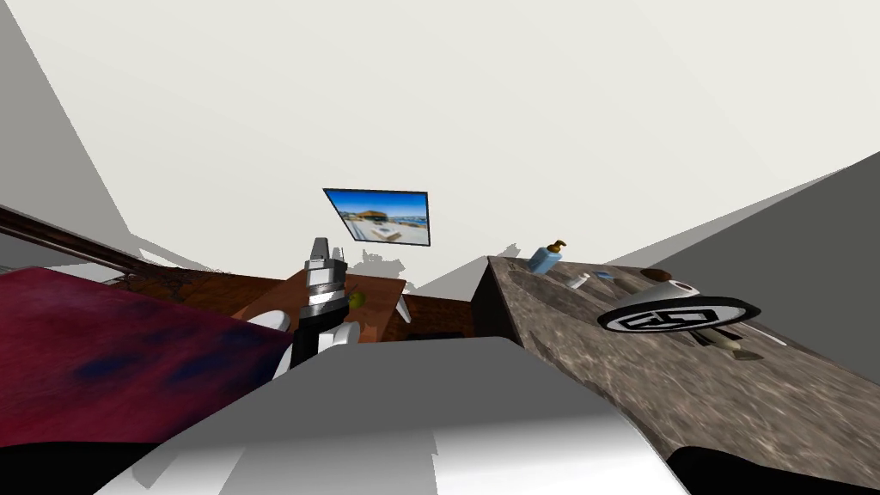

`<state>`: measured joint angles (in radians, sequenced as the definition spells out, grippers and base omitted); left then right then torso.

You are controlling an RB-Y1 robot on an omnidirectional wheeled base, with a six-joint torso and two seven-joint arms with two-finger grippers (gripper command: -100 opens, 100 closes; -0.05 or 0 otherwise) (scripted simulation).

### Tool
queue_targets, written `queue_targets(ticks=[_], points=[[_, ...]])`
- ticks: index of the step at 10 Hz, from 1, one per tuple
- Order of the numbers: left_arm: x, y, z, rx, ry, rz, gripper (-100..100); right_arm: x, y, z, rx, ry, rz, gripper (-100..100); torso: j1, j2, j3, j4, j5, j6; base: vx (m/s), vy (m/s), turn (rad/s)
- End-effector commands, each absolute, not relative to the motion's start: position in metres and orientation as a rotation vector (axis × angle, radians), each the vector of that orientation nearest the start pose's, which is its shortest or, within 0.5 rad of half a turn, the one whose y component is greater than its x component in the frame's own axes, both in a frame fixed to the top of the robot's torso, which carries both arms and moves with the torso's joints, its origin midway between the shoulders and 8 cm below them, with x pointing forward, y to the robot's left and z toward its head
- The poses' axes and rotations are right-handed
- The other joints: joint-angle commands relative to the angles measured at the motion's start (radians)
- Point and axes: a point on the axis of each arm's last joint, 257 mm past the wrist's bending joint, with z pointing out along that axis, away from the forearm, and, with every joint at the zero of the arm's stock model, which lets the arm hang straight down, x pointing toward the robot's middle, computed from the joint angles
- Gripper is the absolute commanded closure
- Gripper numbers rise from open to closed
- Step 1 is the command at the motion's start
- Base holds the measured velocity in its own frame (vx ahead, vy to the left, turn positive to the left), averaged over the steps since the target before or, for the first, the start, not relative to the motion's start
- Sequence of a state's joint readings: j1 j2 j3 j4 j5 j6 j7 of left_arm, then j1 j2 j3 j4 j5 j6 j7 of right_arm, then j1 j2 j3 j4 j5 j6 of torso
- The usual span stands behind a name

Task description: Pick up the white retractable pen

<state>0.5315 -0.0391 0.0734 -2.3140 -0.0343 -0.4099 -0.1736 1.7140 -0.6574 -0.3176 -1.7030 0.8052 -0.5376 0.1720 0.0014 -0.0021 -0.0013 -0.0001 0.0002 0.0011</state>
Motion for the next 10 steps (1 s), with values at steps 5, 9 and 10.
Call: queue_targets(ticks=[5, 9, 10], points=[[0.344, 0.31, 0.013, -0.655, 0.7, -1.013, 0, -0.198, -0.486, -0.349, 0.226, 2.834, -0.112, 100, 0.001, 0.002, 0.001, 0.001, 0.0, 0.0, 0.0, 0.0, 0.031], [0.344, 0.31, 0.013, -0.655, 0.7, -1.013, 0, -0.197, -0.486, -0.349, 0.225, 2.834, -0.111, 100, 0.001, 0.002, 0.001, 0.001, 0.0, 0.0, 0.0, 0.0, 0.0], [0.344, 0.31, 0.013, -0.655, 0.7, -1.013, 0, -0.197, -0.486, -0.349, 0.225, 2.834, -0.111, 0, 0.001, 0.002, 0.001, 0.001, 0.0, 0.0, 0.0, 0.0, 0.0]])
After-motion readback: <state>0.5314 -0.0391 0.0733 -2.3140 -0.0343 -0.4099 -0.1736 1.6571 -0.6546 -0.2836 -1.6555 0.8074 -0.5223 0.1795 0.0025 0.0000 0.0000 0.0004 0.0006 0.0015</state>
